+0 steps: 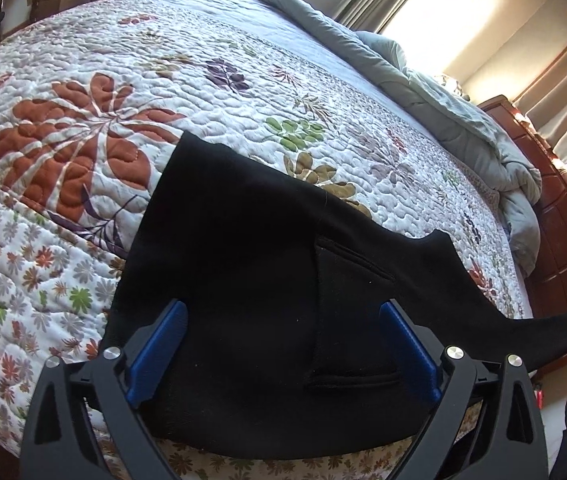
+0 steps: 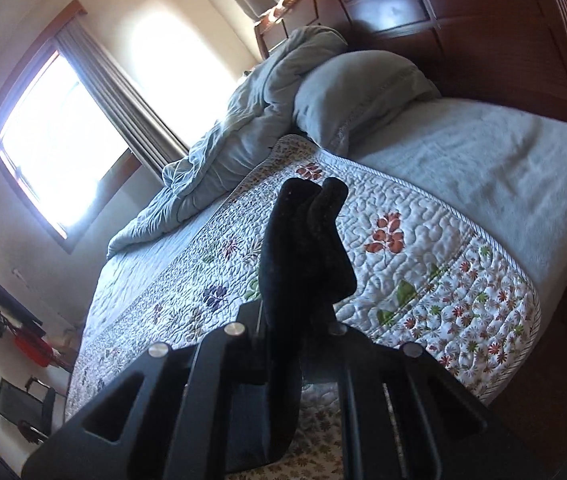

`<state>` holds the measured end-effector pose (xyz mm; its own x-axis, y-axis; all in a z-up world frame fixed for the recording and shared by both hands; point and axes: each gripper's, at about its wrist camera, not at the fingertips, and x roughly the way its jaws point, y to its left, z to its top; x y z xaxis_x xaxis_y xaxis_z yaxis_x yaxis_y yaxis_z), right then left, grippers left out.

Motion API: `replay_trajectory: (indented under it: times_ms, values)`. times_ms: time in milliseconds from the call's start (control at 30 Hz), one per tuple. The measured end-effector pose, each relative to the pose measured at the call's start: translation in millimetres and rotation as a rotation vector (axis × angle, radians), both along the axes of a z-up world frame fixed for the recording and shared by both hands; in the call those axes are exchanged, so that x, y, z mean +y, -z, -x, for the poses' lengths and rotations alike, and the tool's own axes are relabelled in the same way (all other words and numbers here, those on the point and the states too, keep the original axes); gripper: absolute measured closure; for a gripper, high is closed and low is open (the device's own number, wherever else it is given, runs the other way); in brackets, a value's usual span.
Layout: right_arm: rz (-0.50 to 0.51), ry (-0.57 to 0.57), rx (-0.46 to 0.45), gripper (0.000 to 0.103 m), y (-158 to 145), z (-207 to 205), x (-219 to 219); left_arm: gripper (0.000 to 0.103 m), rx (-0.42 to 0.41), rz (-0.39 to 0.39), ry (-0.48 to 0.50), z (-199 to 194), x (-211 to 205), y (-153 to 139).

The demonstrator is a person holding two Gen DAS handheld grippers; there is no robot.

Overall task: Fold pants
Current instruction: 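Raise the empty right tool away from the folded trousers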

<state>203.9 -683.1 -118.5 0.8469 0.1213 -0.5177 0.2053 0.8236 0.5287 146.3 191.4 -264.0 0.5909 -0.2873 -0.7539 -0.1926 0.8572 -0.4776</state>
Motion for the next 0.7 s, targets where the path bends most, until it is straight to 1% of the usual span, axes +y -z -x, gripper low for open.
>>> replay_trajectory:
  times_ms: [133,433,700]
  values:
    - [0.09,-0.016,-0.003,0.094,-19,0,28,0.006,-0.012,0.023,-0.009,3,2,0]
    - [0.195,-0.04,-0.016,0.094,-46,2,74,0.006,-0.019,0.03,-0.006,5,3,-1]
    - [0.271,-0.065,-0.027,0.094,-60,3,111,0.006,-0.029,0.046,-0.007,10,5,-2]
